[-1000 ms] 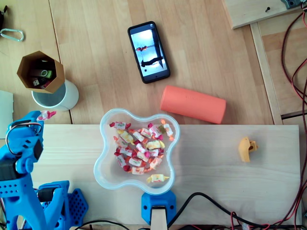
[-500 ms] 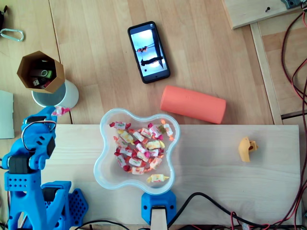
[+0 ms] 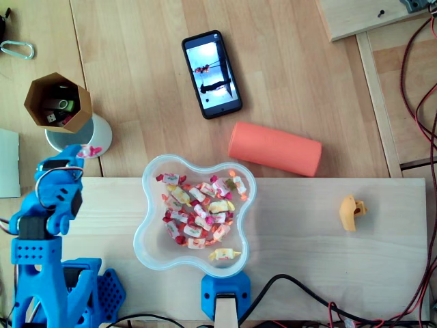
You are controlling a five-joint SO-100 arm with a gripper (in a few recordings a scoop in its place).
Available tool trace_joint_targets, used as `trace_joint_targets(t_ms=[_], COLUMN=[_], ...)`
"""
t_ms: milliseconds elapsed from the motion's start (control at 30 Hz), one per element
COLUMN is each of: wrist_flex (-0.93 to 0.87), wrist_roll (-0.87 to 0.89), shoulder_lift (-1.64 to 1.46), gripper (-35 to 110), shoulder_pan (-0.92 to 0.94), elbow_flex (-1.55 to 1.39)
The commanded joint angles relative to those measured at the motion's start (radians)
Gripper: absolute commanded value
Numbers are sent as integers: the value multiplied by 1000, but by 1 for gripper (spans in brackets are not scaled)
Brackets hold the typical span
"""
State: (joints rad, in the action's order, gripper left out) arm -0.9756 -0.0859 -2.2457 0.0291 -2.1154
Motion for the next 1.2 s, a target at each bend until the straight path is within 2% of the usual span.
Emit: trace_joint_targets(t_ms=[0, 500, 700, 1167], wrist_flex=[32, 222, 230, 230], wrist_roll=[-3, -3, -2, -2], shoulder_lift=[-9, -6, -8, -8], gripper=[-3, -3, -3, -3], shoulder_pan=[12, -32, -97, -100], elbow_flex=[-12, -117, -140, -169])
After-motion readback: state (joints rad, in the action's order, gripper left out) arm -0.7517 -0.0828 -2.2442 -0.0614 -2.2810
